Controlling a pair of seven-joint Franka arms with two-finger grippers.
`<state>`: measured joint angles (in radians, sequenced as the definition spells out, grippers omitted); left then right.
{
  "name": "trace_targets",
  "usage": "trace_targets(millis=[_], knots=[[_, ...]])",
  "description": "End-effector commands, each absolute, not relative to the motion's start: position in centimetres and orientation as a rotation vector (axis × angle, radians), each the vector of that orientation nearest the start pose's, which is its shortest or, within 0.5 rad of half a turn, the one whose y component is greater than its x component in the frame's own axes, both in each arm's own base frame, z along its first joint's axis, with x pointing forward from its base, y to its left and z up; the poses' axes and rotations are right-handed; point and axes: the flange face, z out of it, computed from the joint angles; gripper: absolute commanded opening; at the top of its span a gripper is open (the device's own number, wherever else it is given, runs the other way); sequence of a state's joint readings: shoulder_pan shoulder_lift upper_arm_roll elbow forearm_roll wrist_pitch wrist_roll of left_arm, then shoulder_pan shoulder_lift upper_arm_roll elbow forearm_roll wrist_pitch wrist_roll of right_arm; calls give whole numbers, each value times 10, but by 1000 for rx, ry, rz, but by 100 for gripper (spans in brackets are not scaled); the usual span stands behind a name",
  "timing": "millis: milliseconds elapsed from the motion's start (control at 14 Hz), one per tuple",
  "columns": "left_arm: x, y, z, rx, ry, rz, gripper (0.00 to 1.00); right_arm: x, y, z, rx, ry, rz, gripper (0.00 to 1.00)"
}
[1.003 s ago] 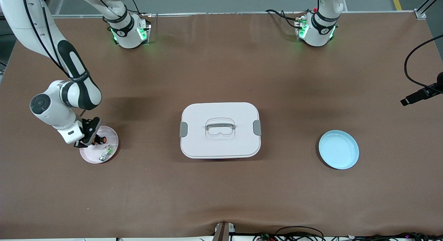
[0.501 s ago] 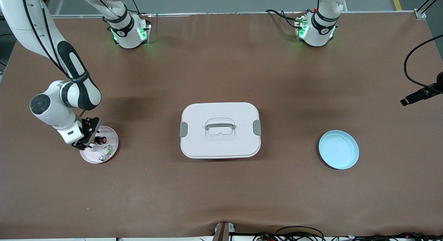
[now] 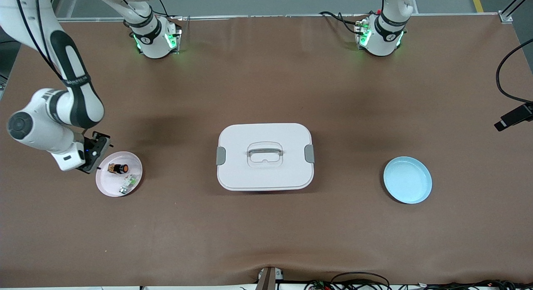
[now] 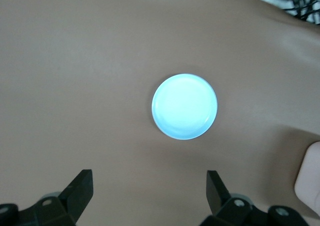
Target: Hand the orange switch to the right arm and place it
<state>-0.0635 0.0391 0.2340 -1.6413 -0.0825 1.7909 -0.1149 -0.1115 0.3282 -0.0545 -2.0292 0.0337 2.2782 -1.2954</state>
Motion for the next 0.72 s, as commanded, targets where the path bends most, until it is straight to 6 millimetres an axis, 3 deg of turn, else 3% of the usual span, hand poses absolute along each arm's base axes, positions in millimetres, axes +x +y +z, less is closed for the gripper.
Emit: trace_targets(millis=[0, 143, 430, 645], knots=[[592, 43, 594, -3144, -326, -174, 100, 584, -92, 339, -2701, -1405, 121, 100], [589, 18, 595, -3085, -209, -146, 100, 597, -97, 381, -2729, -1306, 155, 100], [569, 13, 620, -3134, -195, -164, 100, 606, -105, 456, -2826, -1047, 157, 100], [554, 5, 617, -3158, -185, -144, 100, 602, -105, 500, -2908, -813, 167, 100]])
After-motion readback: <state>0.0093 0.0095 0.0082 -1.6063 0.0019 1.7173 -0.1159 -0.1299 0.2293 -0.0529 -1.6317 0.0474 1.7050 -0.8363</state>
